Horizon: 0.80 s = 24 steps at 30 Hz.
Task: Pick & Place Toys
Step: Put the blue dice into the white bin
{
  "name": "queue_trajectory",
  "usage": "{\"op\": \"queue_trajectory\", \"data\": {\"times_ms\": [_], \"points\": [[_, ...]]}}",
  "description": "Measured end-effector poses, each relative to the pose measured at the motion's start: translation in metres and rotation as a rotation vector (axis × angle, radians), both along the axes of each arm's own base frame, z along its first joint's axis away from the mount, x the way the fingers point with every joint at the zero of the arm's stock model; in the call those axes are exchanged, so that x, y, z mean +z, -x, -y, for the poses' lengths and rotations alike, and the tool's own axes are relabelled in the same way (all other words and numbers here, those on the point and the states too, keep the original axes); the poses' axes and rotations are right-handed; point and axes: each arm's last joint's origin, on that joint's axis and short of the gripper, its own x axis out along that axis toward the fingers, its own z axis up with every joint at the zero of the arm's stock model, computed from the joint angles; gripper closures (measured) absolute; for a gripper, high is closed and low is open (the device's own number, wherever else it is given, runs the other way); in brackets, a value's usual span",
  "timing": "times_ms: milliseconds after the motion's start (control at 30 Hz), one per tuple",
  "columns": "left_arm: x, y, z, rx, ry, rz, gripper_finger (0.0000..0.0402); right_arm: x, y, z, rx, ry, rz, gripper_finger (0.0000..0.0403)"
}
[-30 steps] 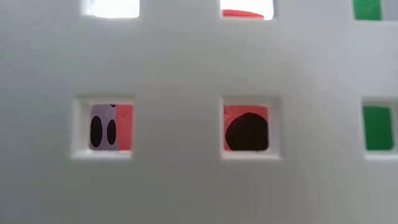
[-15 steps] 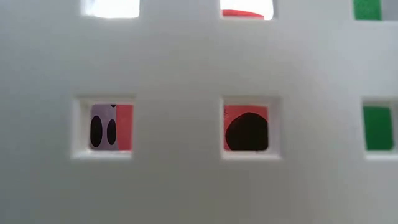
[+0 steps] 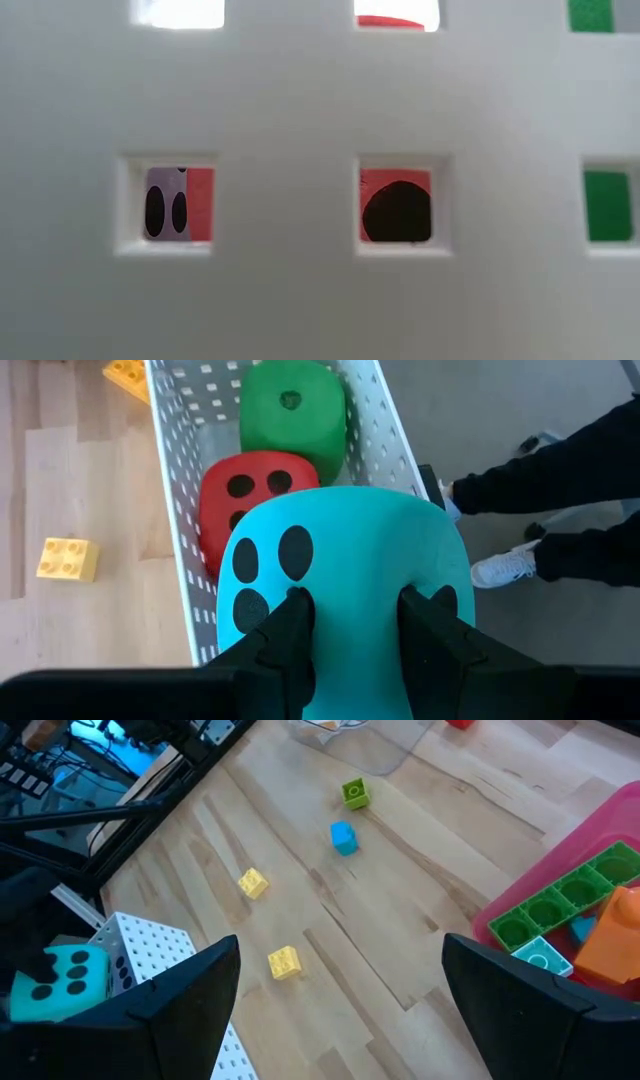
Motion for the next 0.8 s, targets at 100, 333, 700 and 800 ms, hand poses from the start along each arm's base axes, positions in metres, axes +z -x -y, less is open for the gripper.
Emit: {"op": "queue_trajectory", "data": {"times_ms": [100, 333, 700, 800], "points": [[0.000, 0.000, 0.000, 0.000, 0.003, -0.001, 0.0286, 0.000, 0.000, 0.000, 0.000, 0.000, 0.000, 0.0062], [0.000, -0.001, -0.002, 0.005, 0.002, -0.001, 0.0286, 0.000, 0.000, 0.000, 0.000, 0.000, 0.000, 0.0062], [-0.017, -0.011, -0.010, 0.047, 0.074, -0.083, 0.0286, 0.000, 0.000, 0.000, 0.000, 0.000, 0.000, 0.0062], [-0.021, -0.011, -0.016, 0.075, 0.093, -0.091, 0.0286, 0.000, 0.000, 0.000, 0.000, 0.000, 0.000, 0.0062]]}}
